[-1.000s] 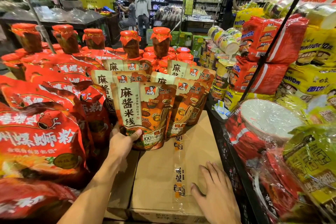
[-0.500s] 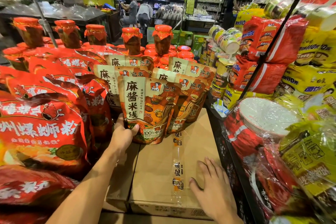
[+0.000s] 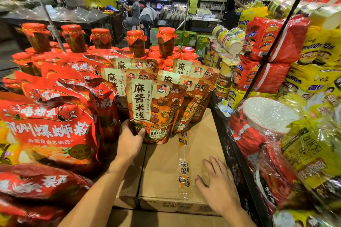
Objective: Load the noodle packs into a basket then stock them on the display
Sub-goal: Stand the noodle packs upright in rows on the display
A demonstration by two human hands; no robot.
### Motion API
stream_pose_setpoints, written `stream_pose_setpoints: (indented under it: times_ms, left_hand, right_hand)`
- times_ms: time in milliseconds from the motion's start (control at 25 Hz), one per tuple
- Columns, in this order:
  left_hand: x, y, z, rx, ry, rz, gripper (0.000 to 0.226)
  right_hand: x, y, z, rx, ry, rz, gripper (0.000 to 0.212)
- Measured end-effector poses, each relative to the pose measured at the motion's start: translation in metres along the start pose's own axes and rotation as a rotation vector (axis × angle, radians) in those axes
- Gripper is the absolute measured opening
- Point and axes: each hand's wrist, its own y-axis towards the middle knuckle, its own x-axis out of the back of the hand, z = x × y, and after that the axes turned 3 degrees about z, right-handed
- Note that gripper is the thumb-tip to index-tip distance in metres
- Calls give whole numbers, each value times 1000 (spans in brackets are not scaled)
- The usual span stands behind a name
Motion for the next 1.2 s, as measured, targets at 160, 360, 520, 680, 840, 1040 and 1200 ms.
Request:
stream_pose_setpoints:
  times_ms: [160, 360, 520, 680, 840, 1040, 1200]
  left_hand:
    - [4, -36, -15, 78, 580, 50, 59]
    - [25, -88, -26, -201, 1041, 166, 70]
    - [47, -155, -62, -240, 1163, 150, 73]
    - [72, -239, -95, -227, 1180, 113, 67]
    - [108, -308, -124, -223, 1173, 15, 66]
    - [176, -369, -144, -194, 1148, -207, 67]
    - [243, -433, -127, -121, 1097, -302, 68]
  right_hand:
    - [6, -1, 1, -3, 3, 50, 87]
    - [37, -25, 13, -4, -27, 32, 73]
    - [79, -57, 25, 31, -39, 2, 66]
    - [120, -104, 34, 99, -1, -23, 61]
    - [161, -150, 55, 170, 59, -79, 59]
    - [201, -211, 104, 360, 104, -236, 62]
    - [207, -270, 151, 488, 76, -273, 69]
